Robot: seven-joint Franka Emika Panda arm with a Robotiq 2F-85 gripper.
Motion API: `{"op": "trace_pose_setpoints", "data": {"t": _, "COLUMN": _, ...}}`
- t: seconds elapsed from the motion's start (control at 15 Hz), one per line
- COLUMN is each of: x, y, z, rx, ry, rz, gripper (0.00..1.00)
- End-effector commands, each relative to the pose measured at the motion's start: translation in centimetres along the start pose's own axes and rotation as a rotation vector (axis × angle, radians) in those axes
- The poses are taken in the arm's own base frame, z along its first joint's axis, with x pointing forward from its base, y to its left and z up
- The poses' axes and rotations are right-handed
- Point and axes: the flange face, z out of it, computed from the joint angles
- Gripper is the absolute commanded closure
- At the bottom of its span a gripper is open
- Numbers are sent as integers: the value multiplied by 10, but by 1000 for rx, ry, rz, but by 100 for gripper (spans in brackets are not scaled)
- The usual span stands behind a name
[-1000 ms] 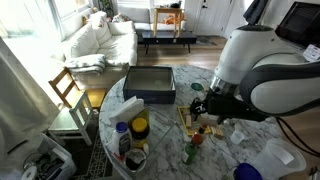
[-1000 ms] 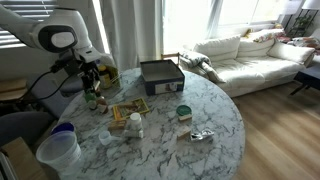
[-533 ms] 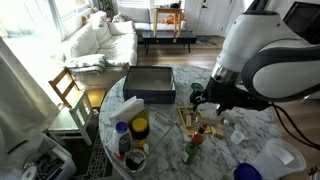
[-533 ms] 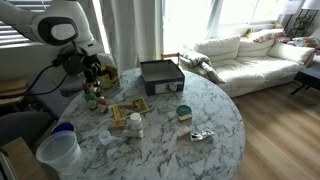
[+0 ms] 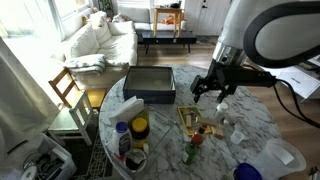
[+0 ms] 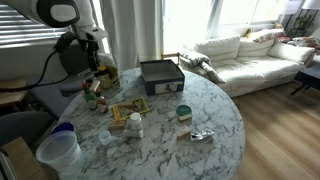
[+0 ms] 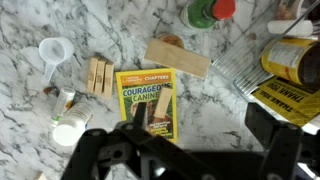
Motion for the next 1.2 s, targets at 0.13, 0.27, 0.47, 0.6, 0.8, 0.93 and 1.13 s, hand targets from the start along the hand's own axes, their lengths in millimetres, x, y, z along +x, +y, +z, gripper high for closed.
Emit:
{"op": "trace_pose_setpoints", "data": {"t": 0.13, "x": 14, "y": 8, "z": -40, "rx": 38, "ry": -89, "rz": -300, "gripper": 0}}
{"op": "trace_pose_setpoints", "data": {"t": 0.27, "x": 14, "y": 7, "z": -50, "rx": 71, "ry": -113, "rz": -401, "gripper": 0}}
{"op": "trace_pose_setpoints", "data": {"t": 0.47, "x": 3, "y": 2, "z": -70, "rx": 139, "ry": -133, "rz": -555, "gripper": 0}}
{"op": "trace_pose_setpoints", "data": {"t": 0.6, "x": -6, "y": -2, "z": -84, "rx": 180, "ry": -133, "rz": -661, "gripper": 0}}
{"op": "trace_pose_setpoints", "data": {"t": 0.8, "x": -18, "y": -8, "z": -97, "rx": 198, "ry": -102, "rz": -755, "gripper": 0}}
{"op": "trace_pose_setpoints", "data": {"t": 0.93, "x": -10, "y": -10, "z": -94, "rx": 175, "ry": -92, "rz": -721, "gripper": 0}}
{"op": "trace_pose_setpoints", "data": {"t": 1.13, "x": -14, "y": -12, "z": -99, "rx": 178, "ry": -83, "rz": -738, "gripper": 0}}
